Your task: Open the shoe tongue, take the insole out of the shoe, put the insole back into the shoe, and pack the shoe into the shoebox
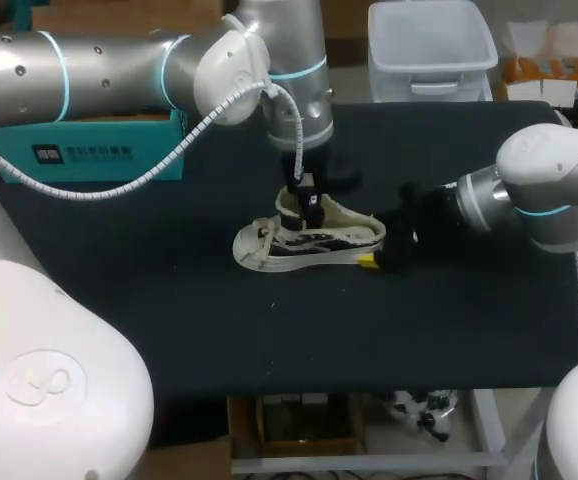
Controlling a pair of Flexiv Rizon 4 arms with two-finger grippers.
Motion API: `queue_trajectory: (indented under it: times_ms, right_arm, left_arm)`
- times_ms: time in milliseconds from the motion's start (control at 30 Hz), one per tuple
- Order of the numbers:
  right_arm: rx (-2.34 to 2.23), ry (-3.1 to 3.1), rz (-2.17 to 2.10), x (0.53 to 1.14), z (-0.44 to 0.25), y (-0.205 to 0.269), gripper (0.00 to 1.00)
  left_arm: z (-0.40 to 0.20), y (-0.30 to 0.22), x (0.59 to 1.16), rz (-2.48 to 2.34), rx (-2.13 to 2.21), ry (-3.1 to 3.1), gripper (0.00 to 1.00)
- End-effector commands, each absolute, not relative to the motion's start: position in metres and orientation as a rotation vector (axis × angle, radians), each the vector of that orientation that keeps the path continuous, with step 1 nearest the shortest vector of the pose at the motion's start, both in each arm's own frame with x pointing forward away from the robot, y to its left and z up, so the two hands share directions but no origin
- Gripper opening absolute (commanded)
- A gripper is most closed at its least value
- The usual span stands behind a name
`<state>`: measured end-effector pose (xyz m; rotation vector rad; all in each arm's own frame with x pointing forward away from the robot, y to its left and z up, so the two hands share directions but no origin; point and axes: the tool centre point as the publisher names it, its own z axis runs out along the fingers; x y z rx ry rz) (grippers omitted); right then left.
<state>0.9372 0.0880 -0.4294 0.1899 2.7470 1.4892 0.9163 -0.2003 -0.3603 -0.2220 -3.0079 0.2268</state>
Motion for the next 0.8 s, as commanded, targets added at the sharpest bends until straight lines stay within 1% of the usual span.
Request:
queue_trajectory:
  times_ms: [33, 667, 700, 733, 800]
  right_arm:
    - [0.189, 2.742, 1.493, 0.937, -0.433, 0.087, 0.00]
    - [0.189, 2.742, 1.493, 0.937, -0.433, 0.087, 0.00]
    - [0.189, 2.742, 1.493, 0.937, -0.433, 0.087, 0.00]
    - [0.189, 2.742, 1.493, 0.937, -0.433, 0.087, 0.00]
    - [0.189, 2.742, 1.493, 0.937, -0.433, 0.087, 0.00]
  left_arm:
    - [-0.372, -0.208, 0.922, 0.208, -0.210, -2.987, 0.00]
    - [-0.393, -0.211, 0.900, 0.128, -0.178, -2.988, 0.00]
    - [-0.395, -0.210, 0.900, 0.128, -0.173, -2.995, 0.05]
    - [-0.396, -0.210, 0.899, 0.129, -0.163, -3.004, 0.12]
    - [-0.398, -0.208, 0.898, 0.132, -0.156, -3.009, 0.18]
